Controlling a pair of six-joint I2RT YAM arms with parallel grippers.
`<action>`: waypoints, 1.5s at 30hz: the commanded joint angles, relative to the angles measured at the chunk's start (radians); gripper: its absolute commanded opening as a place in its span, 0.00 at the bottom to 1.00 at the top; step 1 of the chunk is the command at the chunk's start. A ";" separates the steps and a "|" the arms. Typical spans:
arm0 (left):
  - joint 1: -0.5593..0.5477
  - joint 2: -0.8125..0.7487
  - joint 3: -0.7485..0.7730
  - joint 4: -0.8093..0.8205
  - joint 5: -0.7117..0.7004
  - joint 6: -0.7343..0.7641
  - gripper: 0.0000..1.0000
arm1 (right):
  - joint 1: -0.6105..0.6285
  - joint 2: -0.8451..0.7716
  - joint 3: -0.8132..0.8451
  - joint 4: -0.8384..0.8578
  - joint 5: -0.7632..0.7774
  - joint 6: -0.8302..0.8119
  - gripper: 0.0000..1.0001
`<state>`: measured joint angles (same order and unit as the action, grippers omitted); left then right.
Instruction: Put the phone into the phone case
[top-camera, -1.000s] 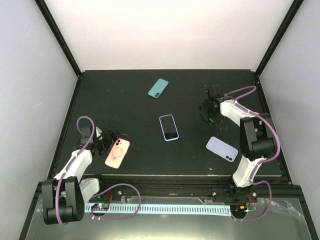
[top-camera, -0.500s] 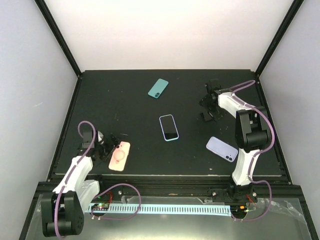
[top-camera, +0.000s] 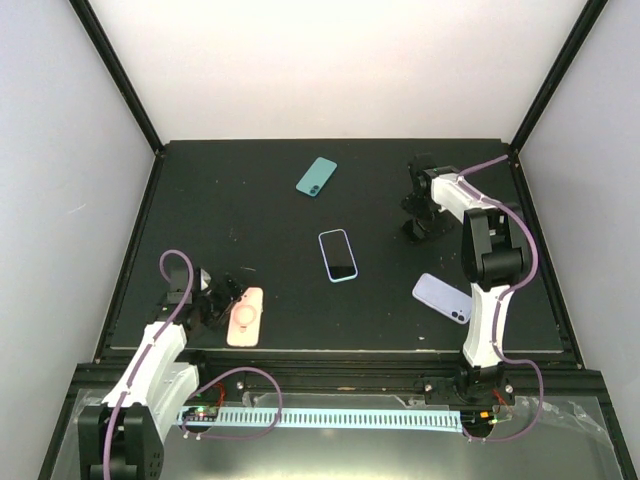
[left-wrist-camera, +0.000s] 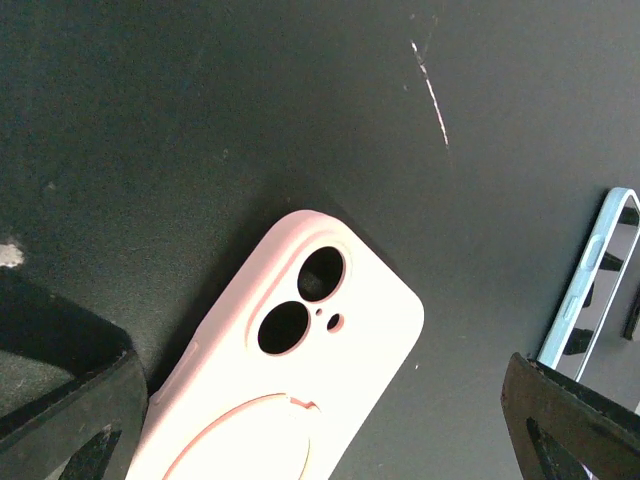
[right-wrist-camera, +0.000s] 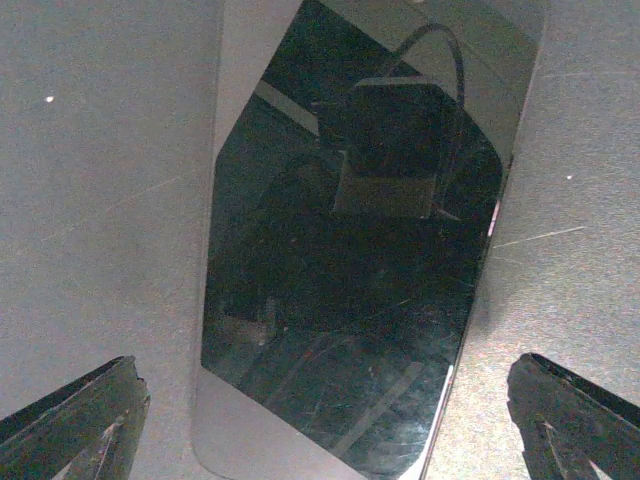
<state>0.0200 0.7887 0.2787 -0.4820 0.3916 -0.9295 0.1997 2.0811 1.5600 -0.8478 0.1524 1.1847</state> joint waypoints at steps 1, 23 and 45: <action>-0.021 0.019 -0.044 -0.112 -0.008 -0.034 0.99 | -0.014 0.037 0.050 -0.062 0.040 0.052 0.99; -0.122 -0.028 -0.028 -0.203 -0.109 -0.063 0.98 | -0.032 0.131 0.125 -0.095 0.046 0.120 0.90; -0.293 0.033 0.059 -0.310 -0.304 0.036 0.98 | -0.044 0.146 0.146 -0.161 0.032 0.078 0.75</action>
<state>-0.2573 0.8001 0.3470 -0.6769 0.1673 -0.9123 0.1726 2.2189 1.7172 -0.9791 0.1730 1.2747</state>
